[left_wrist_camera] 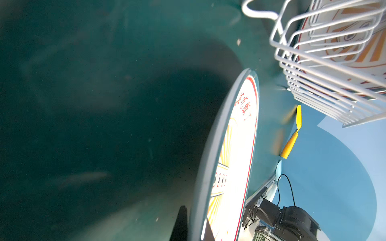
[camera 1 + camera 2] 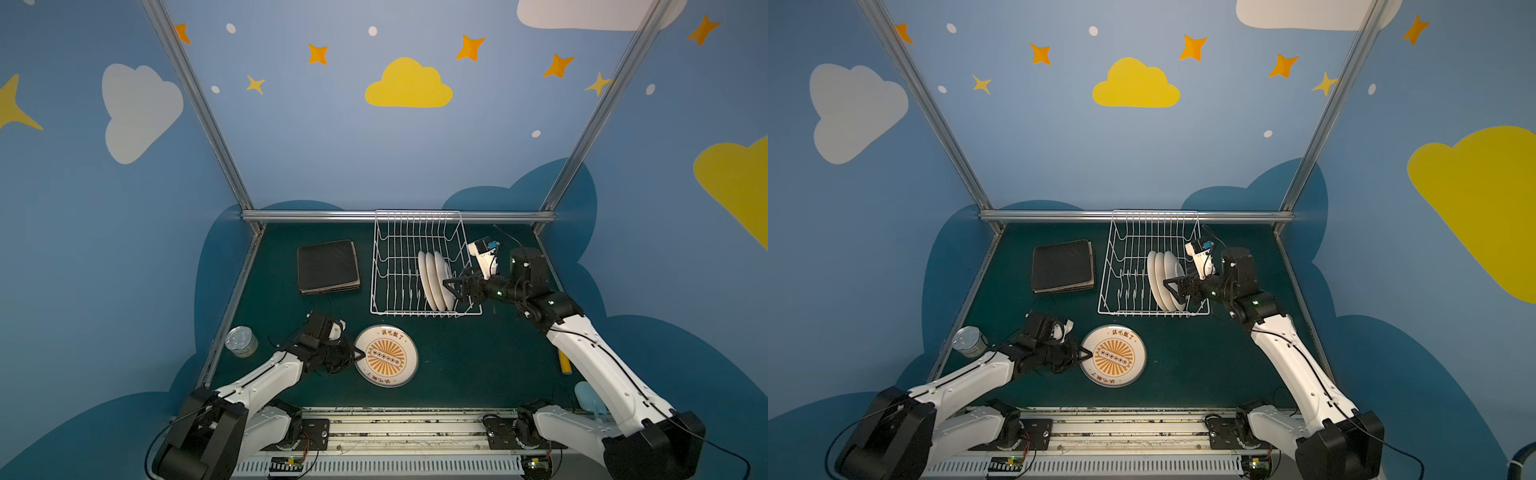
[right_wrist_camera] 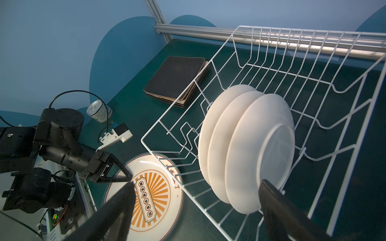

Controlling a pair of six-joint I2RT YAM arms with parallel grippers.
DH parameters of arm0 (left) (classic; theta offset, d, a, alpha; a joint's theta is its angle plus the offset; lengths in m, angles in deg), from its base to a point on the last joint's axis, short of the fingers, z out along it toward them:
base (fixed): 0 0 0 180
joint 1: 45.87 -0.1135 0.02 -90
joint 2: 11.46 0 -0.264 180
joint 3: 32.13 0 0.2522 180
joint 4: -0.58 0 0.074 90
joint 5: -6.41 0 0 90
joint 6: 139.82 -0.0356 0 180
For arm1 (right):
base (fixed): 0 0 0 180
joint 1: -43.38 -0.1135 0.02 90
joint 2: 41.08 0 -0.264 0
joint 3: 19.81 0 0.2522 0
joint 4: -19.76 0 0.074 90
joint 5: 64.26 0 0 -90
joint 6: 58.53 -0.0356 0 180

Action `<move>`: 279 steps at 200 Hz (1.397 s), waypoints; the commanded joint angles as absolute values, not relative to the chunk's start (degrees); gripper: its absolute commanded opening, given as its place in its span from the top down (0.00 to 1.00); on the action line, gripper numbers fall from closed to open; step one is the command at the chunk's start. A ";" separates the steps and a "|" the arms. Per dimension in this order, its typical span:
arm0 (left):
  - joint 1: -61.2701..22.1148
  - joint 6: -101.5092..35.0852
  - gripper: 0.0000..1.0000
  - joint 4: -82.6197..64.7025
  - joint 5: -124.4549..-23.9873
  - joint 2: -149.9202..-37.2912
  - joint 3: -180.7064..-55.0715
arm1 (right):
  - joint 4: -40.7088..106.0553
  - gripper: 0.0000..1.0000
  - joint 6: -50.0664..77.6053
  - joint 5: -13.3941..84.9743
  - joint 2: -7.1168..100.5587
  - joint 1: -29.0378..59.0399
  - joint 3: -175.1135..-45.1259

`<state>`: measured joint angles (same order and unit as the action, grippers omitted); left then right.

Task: Unload the plates from the dish rack
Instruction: 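Lower the plate flat onto the table and open the left gripper, then move the left gripper back over the rack toward the remaining plates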

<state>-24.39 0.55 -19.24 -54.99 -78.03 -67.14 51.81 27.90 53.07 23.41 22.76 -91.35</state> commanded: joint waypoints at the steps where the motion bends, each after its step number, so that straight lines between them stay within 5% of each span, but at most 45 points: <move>1: -24.26 -0.18 0.91 -17.12 -55.21 -80.16 -68.65 | 51.82 0.09 28.95 51.94 23.43 22.46 -93.33; 22: -24.53 -1.07 0.86 -18.18 -56.38 -81.63 -69.50 | 51.38 0.08 29.00 51.36 23.51 22.47 -93.42; 47: -24.89 -1.13 0.66 -18.19 -56.78 -82.90 -69.78 | 51.10 0.09 28.83 51.67 24.13 22.46 -93.51; 130: -28.13 -2.69 0.39 -22.44 -58.03 -87.02 -72.92 | 50.22 0.09 28.20 49.95 24.36 22.55 -93.68; 178: -29.31 -3.71 0.09 -27.73 -61.07 -85.46 -76.17 | 49.85 0.08 28.06 49.16 25.97 22.69 -95.25; 208: -30.59 -4.54 0.01 -32.96 -66.50 -79.35 -78.58 | 51.98 0.07 27.22 47.43 27.77 22.91 -97.83; 279: -32.11 -15.62 0.00 -44.59 -75.52 -70.32 -98.08 | 52.73 0.03 22.84 43.93 27.94 23.34 -98.66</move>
<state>-31.85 -9.15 -38.46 -72.70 -70.20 -90.66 51.87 24.66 45.22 28.37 23.05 -98.03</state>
